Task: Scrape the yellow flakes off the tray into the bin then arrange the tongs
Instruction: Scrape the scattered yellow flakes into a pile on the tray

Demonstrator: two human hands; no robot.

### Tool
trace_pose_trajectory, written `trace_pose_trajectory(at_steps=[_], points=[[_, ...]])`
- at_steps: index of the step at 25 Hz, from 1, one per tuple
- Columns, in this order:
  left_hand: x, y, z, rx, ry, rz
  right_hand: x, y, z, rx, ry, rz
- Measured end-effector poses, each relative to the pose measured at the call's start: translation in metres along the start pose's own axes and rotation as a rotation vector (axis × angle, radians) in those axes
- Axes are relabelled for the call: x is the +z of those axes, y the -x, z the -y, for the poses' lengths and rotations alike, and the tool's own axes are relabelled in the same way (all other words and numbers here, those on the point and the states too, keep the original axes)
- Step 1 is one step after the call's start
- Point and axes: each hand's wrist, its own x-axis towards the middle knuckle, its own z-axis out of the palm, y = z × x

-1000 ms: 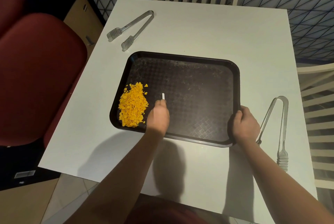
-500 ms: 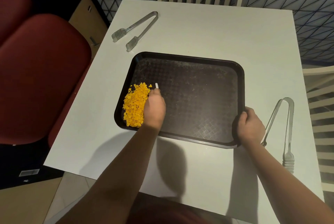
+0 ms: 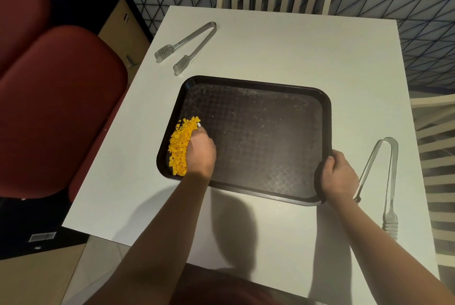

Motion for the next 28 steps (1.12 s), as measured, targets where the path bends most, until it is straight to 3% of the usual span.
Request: trace_pose_trajectory(at_steps=[3,6,11,19,28], points=[[0.000,0.011,-0.005,0.108,0.006,-0.028,-0.001,0.001,0.002,-0.002,0.001,0.005],[0.009,0.021,-0.009,0.156,-0.069,0.075,-0.001,0.002,0.002,-0.002,-0.005,0.011],[0.005,0.018,0.015,0.037,-0.102,0.103,0.000,0.002,0.003,0.007,0.006,0.010],[-0.016,0.018,0.034,0.085,0.199,0.054,-0.003,0.001,0.003,0.050,-0.017,0.076],[-0.043,0.001,0.055,0.097,0.224,0.061,-0.023,0.031,0.012,0.161,-0.203,0.048]])
